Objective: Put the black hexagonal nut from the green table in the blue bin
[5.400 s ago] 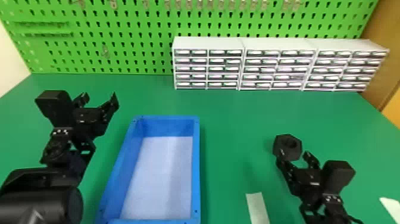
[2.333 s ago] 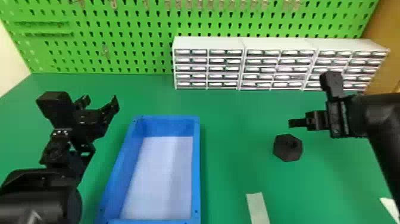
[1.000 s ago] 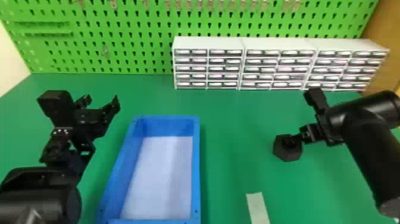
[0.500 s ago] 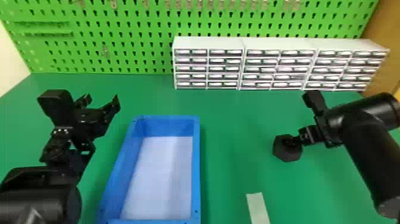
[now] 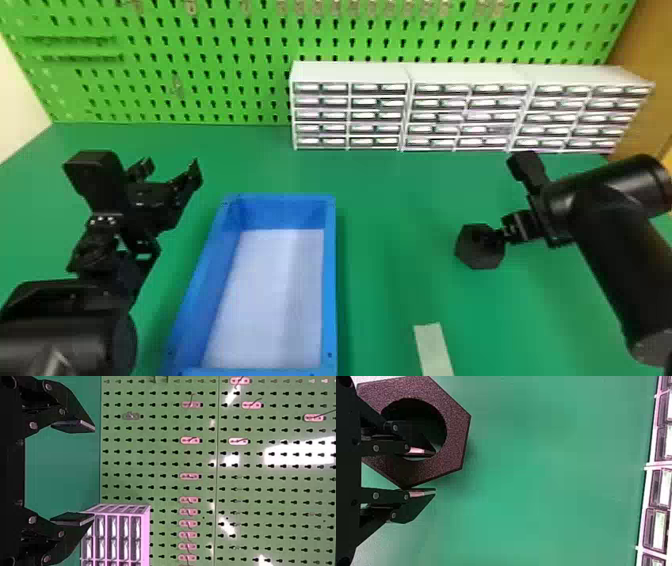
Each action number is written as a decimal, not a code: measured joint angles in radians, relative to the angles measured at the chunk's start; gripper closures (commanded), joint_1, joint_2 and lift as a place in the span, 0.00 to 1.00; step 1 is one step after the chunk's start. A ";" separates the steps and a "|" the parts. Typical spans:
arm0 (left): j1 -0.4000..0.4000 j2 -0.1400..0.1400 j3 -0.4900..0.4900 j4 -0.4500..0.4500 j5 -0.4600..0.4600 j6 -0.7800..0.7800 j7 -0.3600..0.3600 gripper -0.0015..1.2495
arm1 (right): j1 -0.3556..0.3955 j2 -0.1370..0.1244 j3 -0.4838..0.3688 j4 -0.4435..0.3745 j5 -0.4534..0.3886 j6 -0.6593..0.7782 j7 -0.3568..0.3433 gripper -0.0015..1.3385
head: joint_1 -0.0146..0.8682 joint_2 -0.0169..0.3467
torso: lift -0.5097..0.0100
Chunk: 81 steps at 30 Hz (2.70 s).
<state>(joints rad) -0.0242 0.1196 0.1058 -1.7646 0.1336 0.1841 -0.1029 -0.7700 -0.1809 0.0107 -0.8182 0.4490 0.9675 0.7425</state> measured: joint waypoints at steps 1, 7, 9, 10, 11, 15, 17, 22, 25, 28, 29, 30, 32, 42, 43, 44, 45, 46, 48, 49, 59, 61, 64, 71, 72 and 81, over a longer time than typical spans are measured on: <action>0.000 0.000 0.000 0.000 0.000 0.000 0.000 0.37 | 0.000 0.000 0.000 -0.001 0.001 0.001 0.000 0.75 | 0.79 0.19 | 0.79; 0.002 0.000 0.000 0.001 0.000 0.000 0.000 0.37 | 0.005 0.000 0.002 -0.037 0.003 0.026 0.000 0.75 | 0.79 0.19 | 0.79; 0.003 0.000 0.000 0.001 0.000 0.000 -0.001 0.37 | 0.010 -0.001 -0.001 -0.067 0.004 0.040 0.001 0.75 | 0.79 0.19 | 0.79; 0.003 0.000 0.000 0.001 0.001 0.001 -0.001 0.37 | 0.015 -0.001 -0.004 -0.091 0.004 0.051 0.001 0.75 | 0.79 0.19 | 0.79; 0.004 0.000 0.000 0.001 0.001 0.001 -0.001 0.37 | 0.018 -0.001 -0.006 -0.111 0.004 0.059 0.002 0.74 | 0.79 0.19 | 0.79; 0.004 0.000 0.001 0.001 0.001 0.003 -0.001 0.37 | 0.033 -0.002 -0.010 -0.211 0.003 0.095 0.006 0.74 | 0.79 0.19 | 0.79; 0.004 0.001 0.001 0.001 0.002 0.003 -0.001 0.37 | 0.040 -0.002 -0.007 -0.264 0.003 0.115 0.007 0.74 | 0.79 0.19 | 0.79; 0.005 0.003 0.003 0.000 0.004 0.003 -0.005 0.37 | 0.048 0.003 0.012 -0.382 0.020 0.164 0.014 0.74 | 0.79 0.19 | 0.79; 0.007 0.004 0.005 0.000 0.006 0.003 -0.007 0.37 | 0.054 0.010 0.016 -0.435 0.023 0.177 0.023 0.74 | 0.79 0.19 | 0.79; 0.008 0.006 0.007 0.000 0.007 0.003 -0.007 0.37 | 0.059 0.018 0.017 -0.477 0.009 0.181 0.027 0.74 | 0.79 0.19 | 0.79; 0.009 0.006 0.007 0.000 0.008 0.004 -0.008 0.37 | 0.061 0.022 0.018 -0.488 0.002 0.180 0.028 0.74 | 0.79 0.19 | 0.79; 0.009 0.006 0.007 0.000 0.008 0.004 -0.008 0.37 | 0.062 0.025 0.019 -0.499 -0.005 0.180 0.028 0.74 | 0.79 0.19 | 0.79; 0.009 0.007 0.008 -0.001 0.009 0.004 -0.008 0.37 | 0.064 0.034 0.021 -0.524 -0.023 0.176 0.028 0.74 | 0.79 0.19 | 0.79; 0.010 0.008 0.011 -0.001 0.009 0.005 -0.008 0.37 | 0.071 0.072 0.057 -0.621 -0.116 0.159 0.028 0.74 | 0.79 0.19 | 0.79; 0.010 0.009 0.012 -0.001 0.009 0.005 -0.008 0.37 | 0.071 0.075 0.063 -0.627 -0.130 0.153 0.028 0.74 | 0.79 0.19 | 0.79; 0.011 0.009 0.012 -0.001 0.009 0.005 -0.008 0.37 | 0.071 0.076 0.068 -0.630 -0.142 0.148 0.028 0.74 | 0.79 0.19 | 0.79; 0.011 0.009 0.012 -0.001 0.009 0.005 -0.008 0.37 | 0.071 0.078 0.074 -0.632 -0.154 0.143 0.028 0.74 | 0.79 0.19 | 0.79; 0.010 0.009 0.011 -0.001 0.009 0.005 -0.008 0.37 | 0.071 0.079 0.083 -0.633 -0.169 0.136 0.028 0.74 | 0.79 0.19 | 0.79; 0.010 0.009 0.011 -0.001 0.009 0.005 -0.008 0.37 | 0.069 0.081 0.098 -0.635 -0.191 0.127 0.028 0.74 | 0.79 0.19 | 0.79; 0.010 0.009 0.010 -0.001 0.009 0.005 -0.008 0.37 | 0.067 0.083 0.109 -0.637 -0.204 0.123 0.028 0.74 | 0.79 0.19 | 0.79; 0.010 0.009 0.011 -0.001 0.009 0.006 -0.009 0.37 | 0.055 0.081 0.230 -0.678 -0.296 0.116 0.028 0.74 | 0.79 0.19 | 0.79; 0.010 0.009 0.011 -0.001 0.009 0.007 -0.009 0.37 | 0.051 0.079 0.263 -0.686 -0.314 0.116 0.028 0.74 | 0.79 0.19 | 0.79; 0.011 0.009 0.011 -0.001 0.009 0.008 -0.009 0.37 | 0.041 0.073 0.316 -0.699 -0.339 0.115 0.028 0.74 | 0.79 0.19 | 0.79; 0.012 0.009 0.012 -0.001 0.009 0.009 -0.010 0.37 | 0.020 0.064 0.427 -0.718 -0.389 0.115 0.026 0.74 | 0.79 0.19 | 0.79; 0.012 0.009 0.012 -0.001 0.009 0.010 -0.010 0.37 | 0.018 0.063 0.438 -0.719 -0.394 0.115 0.026 0.74 | 0.79 0.19 | 0.79; 0.012 0.009 0.012 -0.001 0.009 0.011 -0.012 0.37 | 0.004 0.059 0.541 -0.721 -0.467 0.104 -0.007 0.74 | 0.79 0.19 | 0.79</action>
<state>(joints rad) -0.0122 0.1288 0.1180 -1.7655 0.1426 0.1948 -0.1151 -0.7659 -0.1223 0.5512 -1.5392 -0.0175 1.0717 0.7351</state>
